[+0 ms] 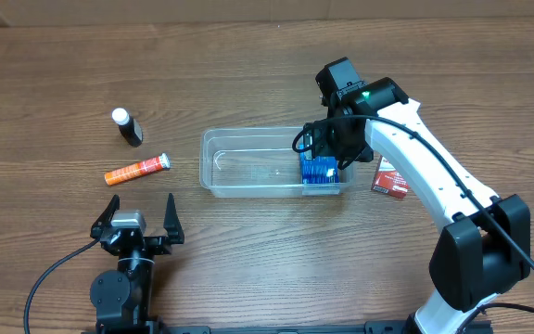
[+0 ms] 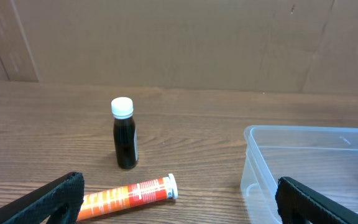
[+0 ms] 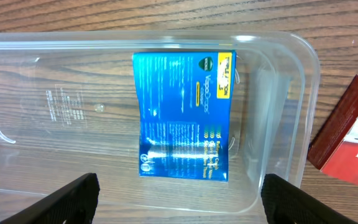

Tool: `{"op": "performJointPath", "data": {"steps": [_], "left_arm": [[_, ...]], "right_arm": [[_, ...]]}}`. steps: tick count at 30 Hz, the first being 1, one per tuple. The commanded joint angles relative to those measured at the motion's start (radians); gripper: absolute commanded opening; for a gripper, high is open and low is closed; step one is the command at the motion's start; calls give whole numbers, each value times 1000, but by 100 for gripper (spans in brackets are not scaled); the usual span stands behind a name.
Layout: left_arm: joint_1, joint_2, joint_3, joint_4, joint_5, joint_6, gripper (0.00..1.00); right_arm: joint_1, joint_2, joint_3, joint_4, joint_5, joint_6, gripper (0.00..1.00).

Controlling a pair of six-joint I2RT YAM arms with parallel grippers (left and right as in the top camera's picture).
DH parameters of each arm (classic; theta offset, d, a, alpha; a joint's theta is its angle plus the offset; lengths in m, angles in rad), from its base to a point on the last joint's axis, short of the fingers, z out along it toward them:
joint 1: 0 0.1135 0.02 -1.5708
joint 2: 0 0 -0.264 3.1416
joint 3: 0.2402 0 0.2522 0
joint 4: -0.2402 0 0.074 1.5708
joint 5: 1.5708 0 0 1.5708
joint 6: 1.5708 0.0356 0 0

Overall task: Pack container
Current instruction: 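Carry the blue Vicks box into the container's right end and release, then move the right gripper to the white bandage box and grasp it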

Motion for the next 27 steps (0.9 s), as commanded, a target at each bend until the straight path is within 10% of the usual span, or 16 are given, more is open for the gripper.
{"op": "performJointPath", "data": {"steps": [1,13,18,27], "left_arm": [[-6,-9,-4,-1,-6,11,100],[-6,-9,-4,-1,-6,11,100],[-6,-9,-4,-1,-6,11,100],[-6,-9,-4,-1,-6,11,100]], "right_arm": [[5,-15,-3,-1,1,-3,86],[-303,-14,295,-145,46,-53,90],[-429,26,295,13,59,-270,91],[-463,259,295,232,43,-239,94]]}}
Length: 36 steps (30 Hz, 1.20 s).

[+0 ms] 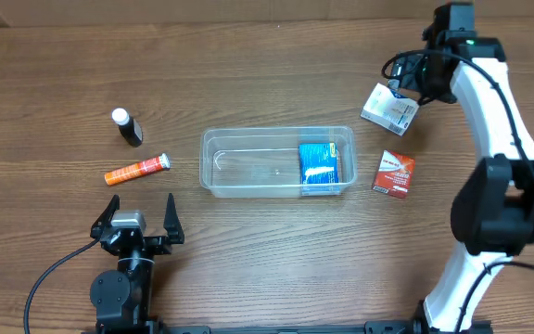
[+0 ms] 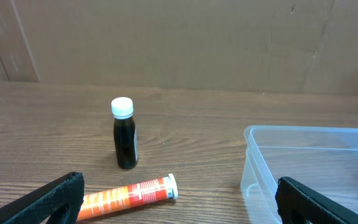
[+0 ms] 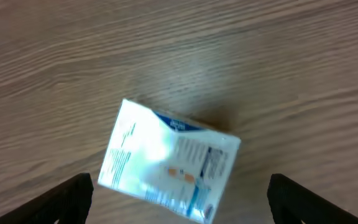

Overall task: Pack container
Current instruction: 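Move the right gripper to the white bandage box and grasp it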

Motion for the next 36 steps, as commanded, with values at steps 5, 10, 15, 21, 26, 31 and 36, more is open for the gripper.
{"op": "performJointPath", "data": {"steps": [5,10,15,21,26,31,36], "left_arm": [[-6,-9,-4,-1,-6,11,100],[-6,-9,-4,-1,-6,11,100],[-6,-9,-4,-1,-6,11,100],[-6,-9,-4,-1,-6,11,100],[-6,-9,-4,-1,-6,11,100],[-6,-9,-4,-1,-6,11,100],[-6,-9,-4,-1,-6,11,100]], "right_arm": [[0,44,10,109,-8,-417,100],[0,131,10,64,-17,-602,100],[0,175,10,49,-64,-714,100],[0,176,18,32,-92,-656,100],[-31,176,26,17,-56,-394,100],[-37,176,26,-61,-18,-140,100],[-40,176,26,-96,156,82,100]]}}
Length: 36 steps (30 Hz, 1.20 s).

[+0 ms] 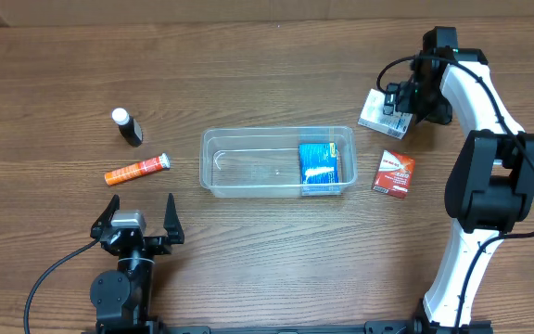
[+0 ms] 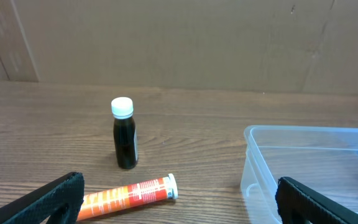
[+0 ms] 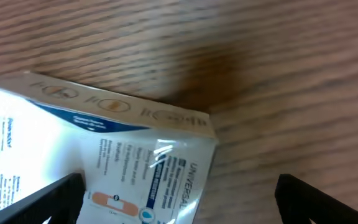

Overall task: Pack container
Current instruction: 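Move the right gripper to the white bandage box and grasp it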

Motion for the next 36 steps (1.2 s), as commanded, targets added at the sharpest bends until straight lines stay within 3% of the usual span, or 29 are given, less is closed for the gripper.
{"op": "performJointPath", "data": {"steps": [1,5,9,12,16,17,21,25,36], "left_arm": [[-6,-9,-4,-1,-6,11,100],[-6,-9,-4,-1,-6,11,100],[-6,-9,-4,-1,-6,11,100],[-6,-9,-4,-1,-6,11,100],[-6,-9,-4,-1,-6,11,100],[-6,-9,-4,-1,-6,11,100],[-6,-9,-4,-1,-6,11,100],[-6,-9,-4,-1,-6,11,100],[-6,-9,-4,-1,-6,11,100]], "right_arm": [[-14,8,21,-30,163,192,100],[-55,8,21,-62,171,245,100],[-73,8,71,-94,79,195,100],[-50,8,202,-127,-5,3,100],[-4,8,283,-146,-48,-594,100],[-2,8,267,-146,-50,-687,100],[-5,10,246,-178,-95,-882,100],[-9,41,246,-188,-154,-972,100],[-12,130,246,-205,-177,-980,100]]}}
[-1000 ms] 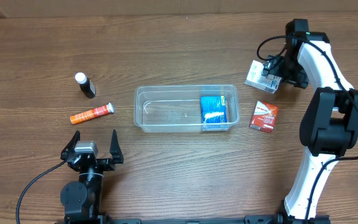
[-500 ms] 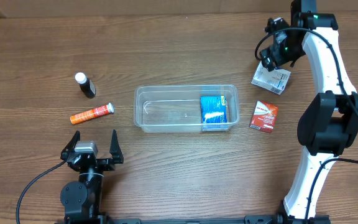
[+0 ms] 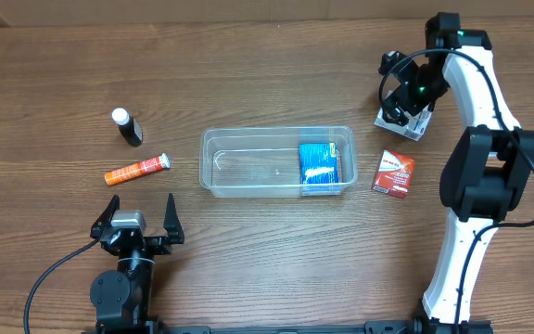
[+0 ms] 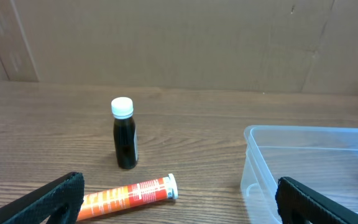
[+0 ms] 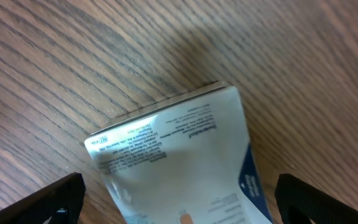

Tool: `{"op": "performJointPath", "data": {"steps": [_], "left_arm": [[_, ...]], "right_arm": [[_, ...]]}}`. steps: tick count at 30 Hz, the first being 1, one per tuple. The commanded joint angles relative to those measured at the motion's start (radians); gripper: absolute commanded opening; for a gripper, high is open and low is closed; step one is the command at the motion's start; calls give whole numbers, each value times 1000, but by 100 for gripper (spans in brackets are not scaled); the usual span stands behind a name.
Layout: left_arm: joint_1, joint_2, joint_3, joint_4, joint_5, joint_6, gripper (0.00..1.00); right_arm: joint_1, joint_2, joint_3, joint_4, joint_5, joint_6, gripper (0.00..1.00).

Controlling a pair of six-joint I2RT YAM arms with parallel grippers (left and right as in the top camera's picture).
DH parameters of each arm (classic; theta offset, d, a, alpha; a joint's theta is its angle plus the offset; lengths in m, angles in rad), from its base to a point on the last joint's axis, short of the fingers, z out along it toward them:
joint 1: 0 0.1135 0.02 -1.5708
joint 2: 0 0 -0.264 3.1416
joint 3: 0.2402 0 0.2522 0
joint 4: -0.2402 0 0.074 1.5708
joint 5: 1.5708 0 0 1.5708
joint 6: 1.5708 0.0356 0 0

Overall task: Pack container
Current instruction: 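Move the right gripper to the white bandage box and grasp it, then lower the white bandage box into the container and release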

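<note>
A clear plastic container (image 3: 276,162) lies mid-table with a blue box (image 3: 318,167) in its right end. A white bandage box (image 3: 402,122) lies at the back right, filling the right wrist view (image 5: 179,149). My right gripper (image 3: 408,100) hangs open just over it, with the jaws wide on either side and not touching. A red box (image 3: 394,173) lies right of the container. A black bottle (image 4: 124,134) with a white cap stands at the left, and an orange tube (image 4: 126,195) lies near it. My left gripper (image 3: 137,215) rests open at the front left.
The container's left end (image 4: 303,155) shows in the left wrist view. A brown cardboard wall (image 4: 179,43) stands behind the table. The right arm (image 3: 489,102) reaches along the right side of the table.
My right wrist has turned over the white box. In the overhead view the box now lies slightly farther right and at a different angle. The left arm has not moved.
My right gripper was open over the blue box lying in the container's right end. Then it was over the white box at the back right. Then it was close down on that box, and now it is turned above it, open throughout.
</note>
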Motion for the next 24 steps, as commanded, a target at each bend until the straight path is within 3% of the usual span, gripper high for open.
{"op": "performJointPath", "data": {"steps": [1,8,15,20,22,24], "left_arm": [[-6,-9,-4,-1,-6,11,100],[-6,-9,-4,-1,-6,11,100],[-6,-9,-4,-1,-6,11,100],[-6,-9,-4,-1,-6,11,100],[-6,-9,-4,-1,-6,11,100],[-6,-9,-4,-1,-6,11,100]], "right_arm": [[-8,25,-1,-10,-21,-15,100],[-44,93,-1,-23,4,-33,100],[-80,93,-1,42,76,612,100],[-50,93,-1,56,-129,715,100],[-48,93,-1,110,-117,822,100],[-50,93,-1,142,-76,836,100]]}}
